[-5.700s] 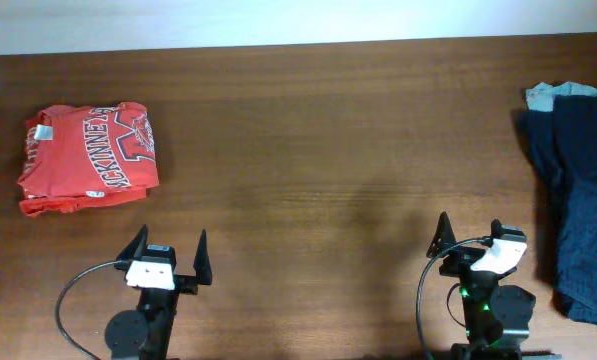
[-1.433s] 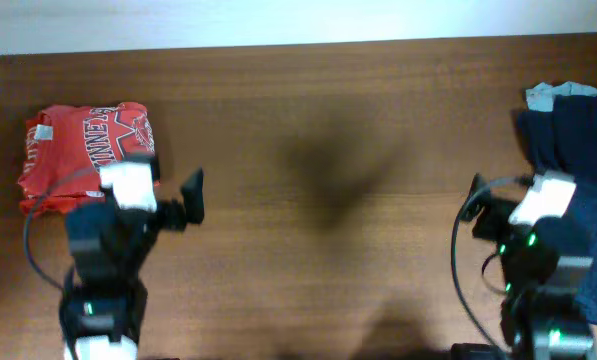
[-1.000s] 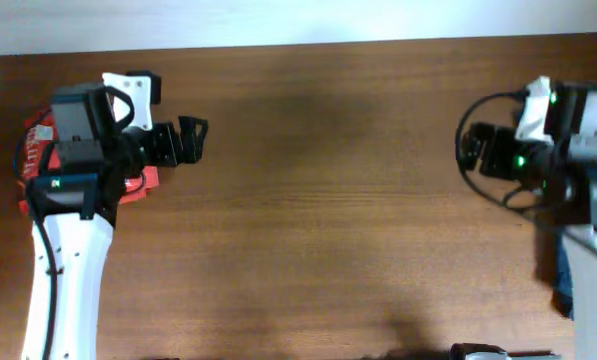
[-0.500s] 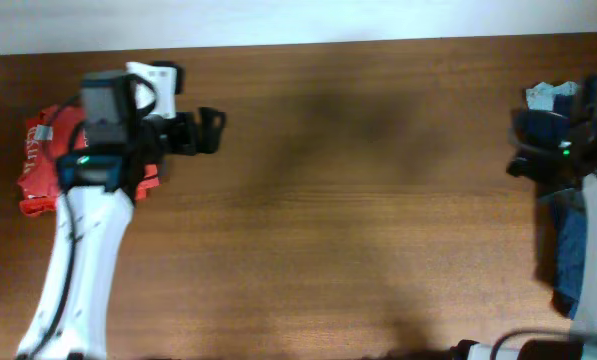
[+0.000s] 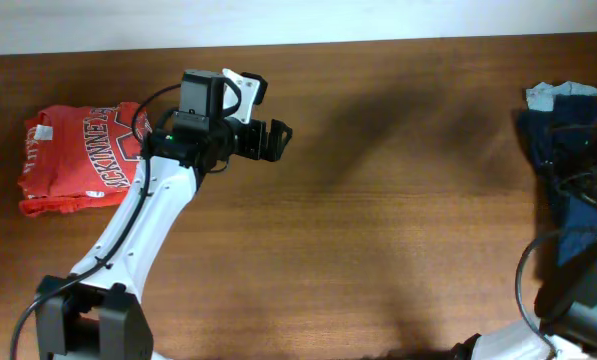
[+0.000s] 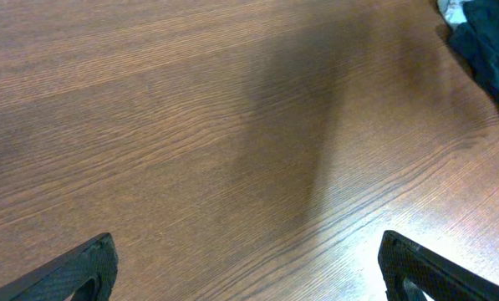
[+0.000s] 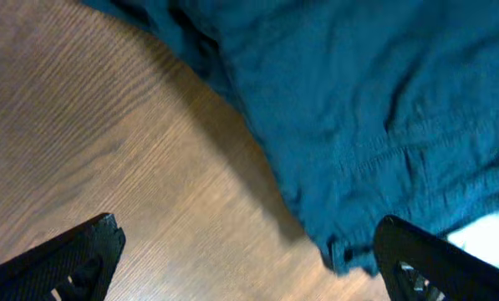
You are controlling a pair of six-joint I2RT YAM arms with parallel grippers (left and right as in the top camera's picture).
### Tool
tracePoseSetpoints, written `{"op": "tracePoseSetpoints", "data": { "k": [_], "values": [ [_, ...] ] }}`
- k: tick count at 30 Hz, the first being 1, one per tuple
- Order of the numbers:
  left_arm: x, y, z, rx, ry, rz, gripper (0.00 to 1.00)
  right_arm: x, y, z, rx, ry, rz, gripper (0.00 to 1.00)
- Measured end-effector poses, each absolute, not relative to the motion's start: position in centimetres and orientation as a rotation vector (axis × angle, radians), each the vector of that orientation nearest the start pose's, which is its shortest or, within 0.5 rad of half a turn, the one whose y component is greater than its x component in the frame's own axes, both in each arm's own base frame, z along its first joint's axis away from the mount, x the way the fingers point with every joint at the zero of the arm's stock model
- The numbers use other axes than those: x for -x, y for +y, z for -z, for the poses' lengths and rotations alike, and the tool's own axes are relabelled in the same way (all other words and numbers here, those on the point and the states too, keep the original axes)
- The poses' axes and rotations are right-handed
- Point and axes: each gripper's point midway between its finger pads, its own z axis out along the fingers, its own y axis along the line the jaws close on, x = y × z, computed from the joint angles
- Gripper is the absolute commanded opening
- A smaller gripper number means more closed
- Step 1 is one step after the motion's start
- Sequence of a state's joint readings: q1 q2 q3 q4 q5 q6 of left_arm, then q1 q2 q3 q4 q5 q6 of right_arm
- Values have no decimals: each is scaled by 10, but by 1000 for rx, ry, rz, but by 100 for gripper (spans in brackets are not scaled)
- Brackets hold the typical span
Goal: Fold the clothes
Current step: 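Reach the right gripper to the navy pants pile and grasp them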
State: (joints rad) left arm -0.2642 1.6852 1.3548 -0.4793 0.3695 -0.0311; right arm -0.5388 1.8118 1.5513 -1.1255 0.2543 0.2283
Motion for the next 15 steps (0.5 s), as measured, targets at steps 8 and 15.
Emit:
{"op": "tracePoseSetpoints", "data": {
  "k": [8, 15],
  "values": [
    [-433, -178, -183, -443, 2342, 553, 99, -312, -242, -64, -967, 2952, 448, 89],
    [-434, -176, -183, -437, 2344, 536, 99, -311, -262, -51, -974, 2944, 523, 80]
  ]
}}
